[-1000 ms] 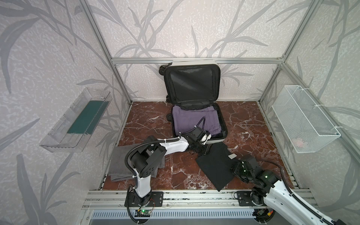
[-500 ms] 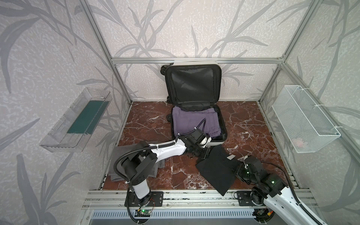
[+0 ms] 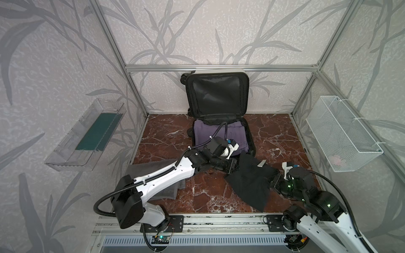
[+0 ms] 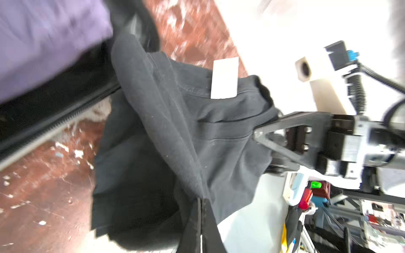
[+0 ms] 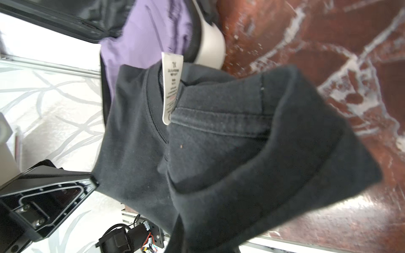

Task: Pack the luggage
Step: 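Carry the black t-shirt over the suitcase with both grippers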

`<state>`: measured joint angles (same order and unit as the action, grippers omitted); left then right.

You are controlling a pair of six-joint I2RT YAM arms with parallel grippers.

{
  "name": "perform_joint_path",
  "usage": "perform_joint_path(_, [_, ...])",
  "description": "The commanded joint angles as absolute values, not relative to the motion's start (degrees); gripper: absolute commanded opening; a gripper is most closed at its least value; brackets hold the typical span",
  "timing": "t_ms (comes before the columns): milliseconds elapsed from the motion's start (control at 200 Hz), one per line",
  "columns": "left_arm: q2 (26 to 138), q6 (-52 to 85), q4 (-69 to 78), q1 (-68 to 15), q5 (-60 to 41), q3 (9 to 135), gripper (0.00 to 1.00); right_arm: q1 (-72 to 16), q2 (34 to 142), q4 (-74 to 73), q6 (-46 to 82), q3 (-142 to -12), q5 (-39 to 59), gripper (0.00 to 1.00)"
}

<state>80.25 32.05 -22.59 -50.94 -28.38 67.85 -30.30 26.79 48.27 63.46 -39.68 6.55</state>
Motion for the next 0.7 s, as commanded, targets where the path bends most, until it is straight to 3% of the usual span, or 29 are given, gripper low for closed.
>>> perform_joint_path(0, [76.3,32.2,-24.3,-50.7,-25.2,73.6,0.0,-30.2,30.5,44.9,60.5,-46.0,7.0,0.0])
perform_joint_path(251, [75.6,31.3,-30.1,-44.8,-20.3,84.6,0.0,-30.0,45.3,38.9,55.3,-60.7,7.8,0.0])
perform_joint_path(521, [78.3,31.8,-26.8,-30.2,-25.5,87.2,0.0,-24.8,70.4,33.8,47.9,-80.3,14.3,0.0])
perform_joint_path(696, [81.2,31.1,-24.7,-27.0,-25.2,86.0,0.0,-21.8,85.4,30.6,45.3,-89.4,19.3,0.0])
